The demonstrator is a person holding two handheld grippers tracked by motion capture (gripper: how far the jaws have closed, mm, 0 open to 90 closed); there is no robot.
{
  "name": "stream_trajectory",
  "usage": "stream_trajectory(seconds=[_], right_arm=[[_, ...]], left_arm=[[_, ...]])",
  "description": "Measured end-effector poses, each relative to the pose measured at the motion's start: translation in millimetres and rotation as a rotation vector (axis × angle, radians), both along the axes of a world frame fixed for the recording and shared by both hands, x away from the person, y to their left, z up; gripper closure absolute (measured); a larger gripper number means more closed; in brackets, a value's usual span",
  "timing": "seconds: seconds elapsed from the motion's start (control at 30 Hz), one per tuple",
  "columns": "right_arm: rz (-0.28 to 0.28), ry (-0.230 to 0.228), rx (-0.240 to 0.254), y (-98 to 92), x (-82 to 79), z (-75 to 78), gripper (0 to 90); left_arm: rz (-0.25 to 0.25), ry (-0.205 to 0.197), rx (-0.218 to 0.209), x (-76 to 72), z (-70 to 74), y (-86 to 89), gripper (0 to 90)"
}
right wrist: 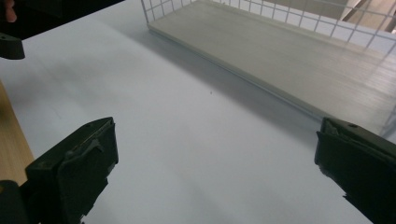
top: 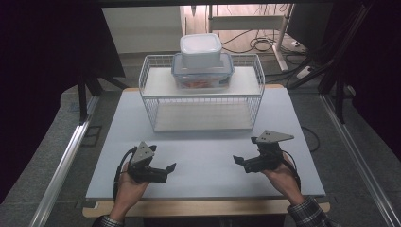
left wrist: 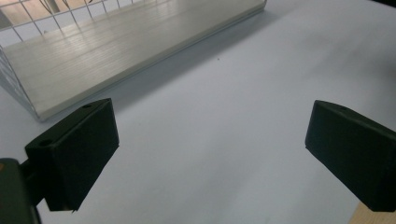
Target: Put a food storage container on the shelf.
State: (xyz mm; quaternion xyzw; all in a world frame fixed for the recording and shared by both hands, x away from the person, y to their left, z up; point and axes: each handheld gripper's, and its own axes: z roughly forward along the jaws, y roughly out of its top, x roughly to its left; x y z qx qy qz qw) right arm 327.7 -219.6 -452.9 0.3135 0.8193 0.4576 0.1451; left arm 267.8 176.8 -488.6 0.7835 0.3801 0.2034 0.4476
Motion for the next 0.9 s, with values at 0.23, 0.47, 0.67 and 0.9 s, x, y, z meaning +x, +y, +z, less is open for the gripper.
stream_trajectory(seconds=[0.23,0.47,0.67,0.9], right_arm=[[-0.015,-0.009,-0.004,-10.2,-9.9,-20.3,0.0],[-0.002,0.026,-0.047,-9.5,-16.3,-39.1,0.0],[-0.003,0.064,-0.085,-8.9,-13.6,-52.6,0.0],[0.004,0.075,-0.134,-6.8,-12.4,-57.7,0.0]], left_arm=[[0.001,-0.007,0.051,-5.5,-12.5,-4.0,1.9],[-0.023,0.022,0.046,-3.6,-26.3,-8.3,1.5],[-0.023,0.064,0.071,0.4,-36.6,-10.6,1.5],[-0.014,0.066,0.066,2.5,-36.8,-7.7,1.6]])
